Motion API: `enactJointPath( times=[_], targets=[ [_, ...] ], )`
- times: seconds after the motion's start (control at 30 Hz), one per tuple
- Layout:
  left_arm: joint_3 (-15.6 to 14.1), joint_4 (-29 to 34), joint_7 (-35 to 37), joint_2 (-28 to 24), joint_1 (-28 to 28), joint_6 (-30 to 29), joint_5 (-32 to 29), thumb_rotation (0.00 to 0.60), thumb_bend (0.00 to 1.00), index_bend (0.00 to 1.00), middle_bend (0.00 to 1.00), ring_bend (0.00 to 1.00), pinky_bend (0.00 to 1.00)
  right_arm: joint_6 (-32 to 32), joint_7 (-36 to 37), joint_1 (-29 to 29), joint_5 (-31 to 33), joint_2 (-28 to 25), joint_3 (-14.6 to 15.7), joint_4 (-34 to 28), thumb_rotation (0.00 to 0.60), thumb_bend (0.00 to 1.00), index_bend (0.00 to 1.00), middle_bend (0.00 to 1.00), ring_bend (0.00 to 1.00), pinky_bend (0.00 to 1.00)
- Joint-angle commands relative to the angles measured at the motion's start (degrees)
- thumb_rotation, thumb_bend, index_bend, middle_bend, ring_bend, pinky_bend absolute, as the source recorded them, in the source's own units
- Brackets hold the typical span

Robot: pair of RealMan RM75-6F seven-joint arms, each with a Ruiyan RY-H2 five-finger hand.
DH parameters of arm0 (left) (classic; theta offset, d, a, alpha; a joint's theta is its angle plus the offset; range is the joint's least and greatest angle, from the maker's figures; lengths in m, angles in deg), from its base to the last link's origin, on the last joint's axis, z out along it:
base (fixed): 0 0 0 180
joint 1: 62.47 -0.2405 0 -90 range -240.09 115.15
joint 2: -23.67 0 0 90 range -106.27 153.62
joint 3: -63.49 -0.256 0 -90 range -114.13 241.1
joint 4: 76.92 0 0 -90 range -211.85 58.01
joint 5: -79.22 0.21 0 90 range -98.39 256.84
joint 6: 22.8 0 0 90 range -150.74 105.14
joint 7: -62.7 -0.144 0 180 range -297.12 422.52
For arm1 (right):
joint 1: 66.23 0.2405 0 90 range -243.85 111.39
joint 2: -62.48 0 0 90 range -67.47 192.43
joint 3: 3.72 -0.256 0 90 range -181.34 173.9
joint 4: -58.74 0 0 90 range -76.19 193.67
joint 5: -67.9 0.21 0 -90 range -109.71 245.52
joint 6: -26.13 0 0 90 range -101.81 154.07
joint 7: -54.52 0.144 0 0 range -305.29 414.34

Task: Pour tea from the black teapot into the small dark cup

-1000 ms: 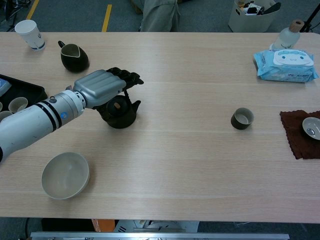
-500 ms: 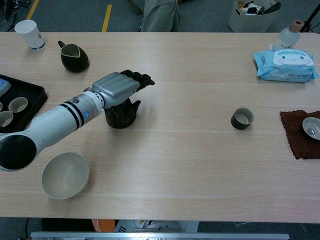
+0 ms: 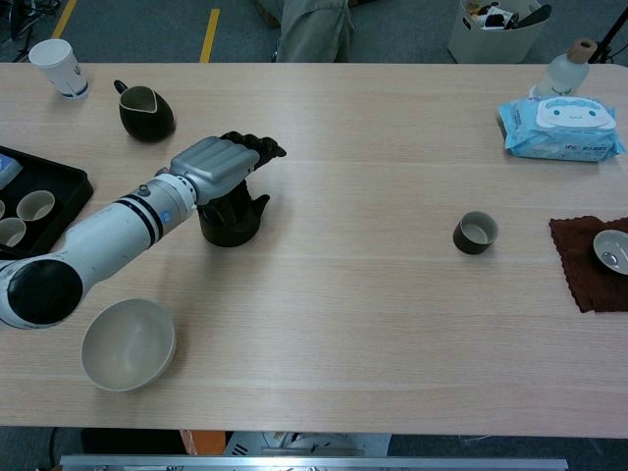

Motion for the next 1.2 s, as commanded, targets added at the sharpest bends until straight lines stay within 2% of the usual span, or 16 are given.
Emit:
enactJointPath(
  times=[0.03,0.43,0.77,0.97,1.2],
  targets=[
    [-0.34,-0.44,0.20,-0.48,-0.36,0.00,-0.08,0.600,0.14,0.00,0.00,0.00,0.05,0.05,-0.07,0.01,-0.05,-0.04,-0.02,-0.12,0.600,0.07,0.34,0.33,0.26,0.28],
    [-1.07,-1.78,1.28,-4.53,-2.26,-0.73,0.32,0.600,0.14,0.00,0.00,0.00,0.05,0.02,-0.73,0.27,-0.33,-0.04,-0.05,-0.81,0.600,0.07,0.34,0.33,0.26,0.28],
    [-1.84,4.02,0.17,-10.15,-1.17,2.44,-0.10,0.600,0.14,0.00,0.00,0.00,0.04,0.19,-0.63,0.19,-0.45,0.09,0.06,-0.78,0.600,0.07,0.34,0.33,0.26,0.28],
    [-2.17,4.08,-2.40,-9.78,0.41,2.47,0.13,0.600,0.14,0.00,0.00,0.00,0.01,0.52,-0.09,-0.14,-0.36,0.10,0.15,-0.39,0.600,0.07,0.34,0.33,0.26,0.28],
    [-2.15,2.31,-6.68,-7.96,2.95,3.09,-3.61,0.600,0.14,0.00,0.00,0.00,0.01,0.68,0.73,-0.47,-0.16,0.22,0.22,0.36,0.600,0.07,0.34,0.33,0.26,0.28]
  ],
)
